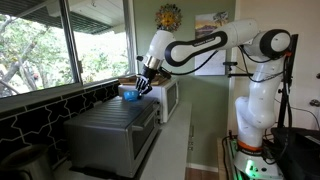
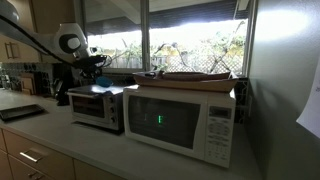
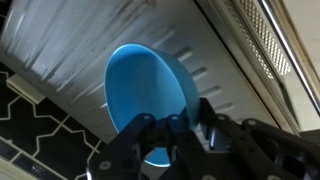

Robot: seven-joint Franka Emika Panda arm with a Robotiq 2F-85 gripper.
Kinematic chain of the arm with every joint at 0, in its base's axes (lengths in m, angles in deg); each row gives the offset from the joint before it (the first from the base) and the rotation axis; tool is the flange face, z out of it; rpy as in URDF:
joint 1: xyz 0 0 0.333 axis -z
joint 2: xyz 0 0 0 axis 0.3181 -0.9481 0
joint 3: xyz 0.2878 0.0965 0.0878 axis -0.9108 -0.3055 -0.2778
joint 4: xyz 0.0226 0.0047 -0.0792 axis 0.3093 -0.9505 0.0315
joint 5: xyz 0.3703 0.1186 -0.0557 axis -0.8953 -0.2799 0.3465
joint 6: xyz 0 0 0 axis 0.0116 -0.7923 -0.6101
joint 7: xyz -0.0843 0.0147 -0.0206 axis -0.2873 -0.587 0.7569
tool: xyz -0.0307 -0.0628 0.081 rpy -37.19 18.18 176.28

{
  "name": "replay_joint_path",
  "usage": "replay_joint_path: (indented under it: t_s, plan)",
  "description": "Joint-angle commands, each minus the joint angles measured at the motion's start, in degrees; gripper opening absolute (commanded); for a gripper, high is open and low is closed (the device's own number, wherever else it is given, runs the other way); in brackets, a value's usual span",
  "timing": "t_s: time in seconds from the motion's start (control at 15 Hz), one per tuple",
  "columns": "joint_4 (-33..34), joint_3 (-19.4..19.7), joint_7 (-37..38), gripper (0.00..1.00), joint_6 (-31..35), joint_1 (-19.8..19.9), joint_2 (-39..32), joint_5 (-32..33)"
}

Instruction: Slide the blue bowl to the right side of the oven, pick up the blue bowl and place it the right way up on the oven

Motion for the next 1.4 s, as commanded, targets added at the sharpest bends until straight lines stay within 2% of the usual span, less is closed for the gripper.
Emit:
replay_joint_path:
  t_s: [0.0, 0.33, 0.93, 1.0, 1.07, 1.13, 1.33]
  plan:
    - [-0.5, 0.2, -5.5, 0.04, 1.0, -0.5, -0.4, 6.8]
    - [-1.7, -0.1, -11.3, 0.04, 4.5, -0.4, -0.5, 13.6]
    - [-1.5, 0.2, -13.2, 0.05, 2.9, -0.7, -1.6, 11.9]
    - [-1.4, 0.2, -13.4, 0.33, 2.5, -0.7, -1.7, 11.7]
    - [-1.3, 0.2, -13.4, 0.34, 2.3, -0.7, -1.8, 11.6]
    - [-1.2, 0.3, -13.4, 0.39, 2.0, -0.8, -1.9, 11.0]
    - [-0.9, 0.3, -13.4, 0.62, 1.6, -0.7, -1.9, 10.9]
